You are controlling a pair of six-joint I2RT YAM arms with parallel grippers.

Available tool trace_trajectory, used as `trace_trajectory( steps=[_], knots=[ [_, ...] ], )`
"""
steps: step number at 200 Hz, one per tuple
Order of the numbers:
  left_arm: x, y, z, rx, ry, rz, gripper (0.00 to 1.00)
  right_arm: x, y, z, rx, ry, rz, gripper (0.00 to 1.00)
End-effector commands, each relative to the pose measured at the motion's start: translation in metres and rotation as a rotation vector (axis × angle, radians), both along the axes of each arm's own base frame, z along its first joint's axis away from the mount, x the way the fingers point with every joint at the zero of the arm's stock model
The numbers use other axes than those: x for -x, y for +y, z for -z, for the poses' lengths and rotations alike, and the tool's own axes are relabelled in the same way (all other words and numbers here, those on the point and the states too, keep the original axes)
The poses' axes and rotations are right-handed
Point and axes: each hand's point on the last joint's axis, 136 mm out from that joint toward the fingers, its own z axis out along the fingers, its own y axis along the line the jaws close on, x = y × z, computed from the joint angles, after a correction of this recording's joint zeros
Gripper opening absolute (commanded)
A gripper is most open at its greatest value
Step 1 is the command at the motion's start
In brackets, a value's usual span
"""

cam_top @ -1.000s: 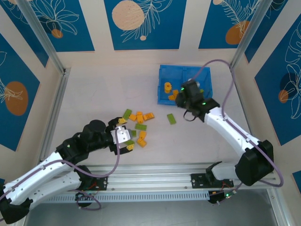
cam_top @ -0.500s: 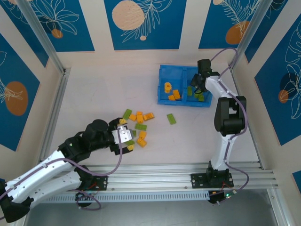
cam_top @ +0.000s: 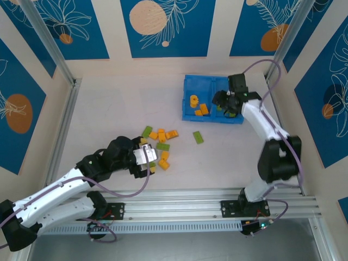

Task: Sort the legos into containers by color

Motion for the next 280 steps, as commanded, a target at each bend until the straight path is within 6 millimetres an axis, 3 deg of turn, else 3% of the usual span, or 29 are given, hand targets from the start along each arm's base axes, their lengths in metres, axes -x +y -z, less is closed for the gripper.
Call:
trace_trajectory(
  steps=[1, 17, 40, 65, 83, 118, 151, 206, 229, 242, 258, 280],
  knots=[
    [-0.016, -0.007, -0.024, 0.083, -0.018, -0.095, 1.00, 0.055, 0.042, -0.034, -0.079, -0.094, -0.172, 0.60],
    [-0.029, -0.013, -0.033, 0.144, 0.051, -0.209, 1.00, 0.102, 0.068, -0.048, -0.113, -0.147, -0.330, 0.65],
    [-0.051, -0.027, -0.026, 0.141, 0.173, -0.349, 1.00, 0.163, 0.090, -0.055, -0.198, -0.162, -0.500, 0.78],
    [-0.080, -0.047, 0.001, 0.046, 0.290, -0.409, 0.99, 0.193, 0.077, -0.052, -0.224, -0.162, -0.462, 1.00],
    [-0.101, -0.062, 0.024, 0.015, 0.376, -0.398, 0.99, 0.205, 0.072, -0.058, -0.248, -0.202, -0.454, 1.00],
    [-0.138, -0.086, 0.055, -0.081, 0.437, -0.352, 0.99, 0.213, 0.069, -0.062, -0.263, -0.211, -0.450, 1.00],
    [-0.166, -0.094, 0.087, -0.158, 0.495, -0.342, 0.95, 0.215, 0.074, -0.060, -0.287, -0.205, -0.465, 1.00],
    [-0.180, -0.089, 0.137, -0.297, 0.565, -0.335, 0.84, 0.217, 0.069, -0.057, -0.268, -0.194, -0.453, 0.99],
    [-0.184, -0.084, 0.151, -0.346, 0.560, -0.338, 0.73, 0.216, 0.071, -0.053, -0.284, -0.185, -0.446, 1.00],
    [-0.184, -0.084, 0.156, -0.345, 0.563, -0.335, 0.60, 0.216, 0.071, -0.052, -0.289, -0.182, -0.439, 1.00],
    [-0.183, -0.085, 0.158, -0.336, 0.570, -0.336, 0.46, 0.215, 0.071, -0.052, -0.292, -0.183, -0.433, 0.99],
    [-0.178, -0.088, 0.156, -0.309, 0.575, -0.328, 0.37, 0.214, 0.072, -0.055, -0.297, -0.189, -0.434, 1.00]
  ],
)
